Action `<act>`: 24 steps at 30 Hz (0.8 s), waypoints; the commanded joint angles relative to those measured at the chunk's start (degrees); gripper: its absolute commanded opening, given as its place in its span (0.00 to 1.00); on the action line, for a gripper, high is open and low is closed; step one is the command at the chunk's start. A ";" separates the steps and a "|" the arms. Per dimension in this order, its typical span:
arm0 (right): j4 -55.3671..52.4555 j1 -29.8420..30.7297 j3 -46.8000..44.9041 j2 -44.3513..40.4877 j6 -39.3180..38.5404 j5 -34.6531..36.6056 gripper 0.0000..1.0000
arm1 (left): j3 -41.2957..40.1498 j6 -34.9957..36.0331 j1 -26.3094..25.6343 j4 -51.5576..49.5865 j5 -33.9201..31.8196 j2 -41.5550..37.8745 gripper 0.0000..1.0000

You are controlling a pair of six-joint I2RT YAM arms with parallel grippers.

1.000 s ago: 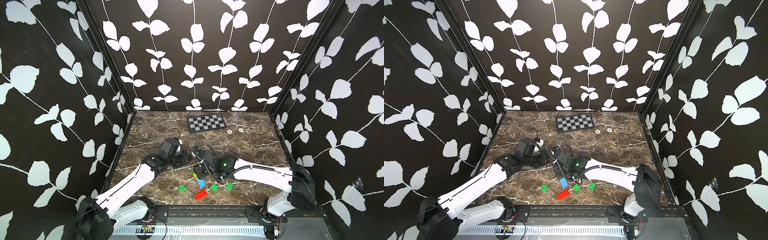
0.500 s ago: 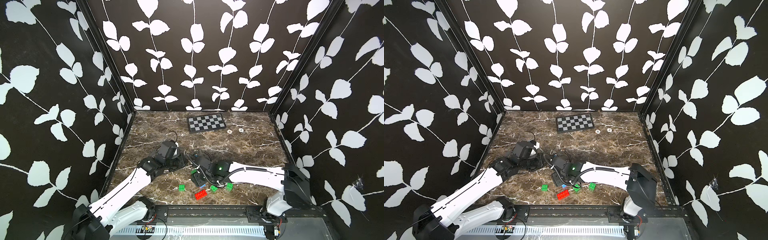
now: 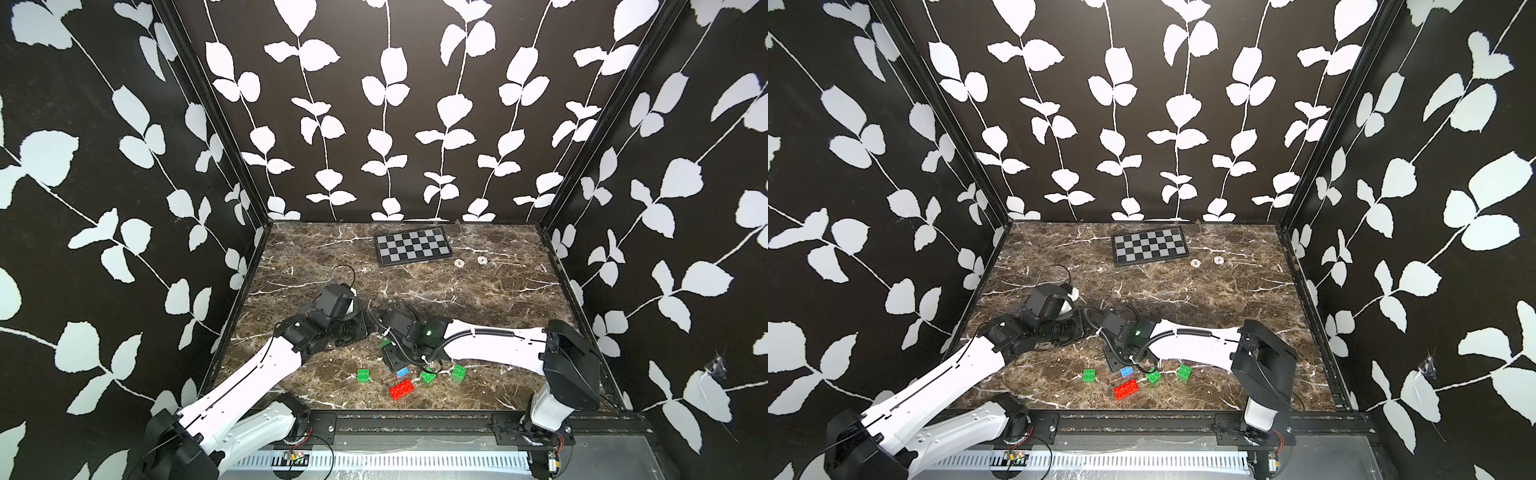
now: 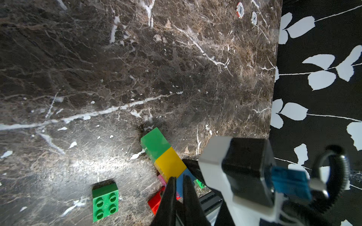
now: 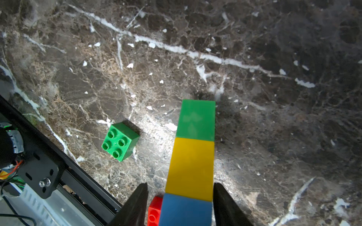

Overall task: Assemble the letter r with lego
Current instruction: Adjust the lego brick at the center of the board.

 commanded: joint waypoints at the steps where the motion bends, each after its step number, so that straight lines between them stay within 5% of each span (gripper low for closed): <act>1: 2.67 -1.50 -2.42 -0.44 2.15 -2.10 0.50 | -0.77 1.32 -0.21 -1.45 -1.01 -1.68 0.12; 24: 14.32 -8.40 -7.75 -0.17 4.03 -12.17 0.34 | -3.50 1.50 -0.07 -3.40 -3.52 -7.17 0.11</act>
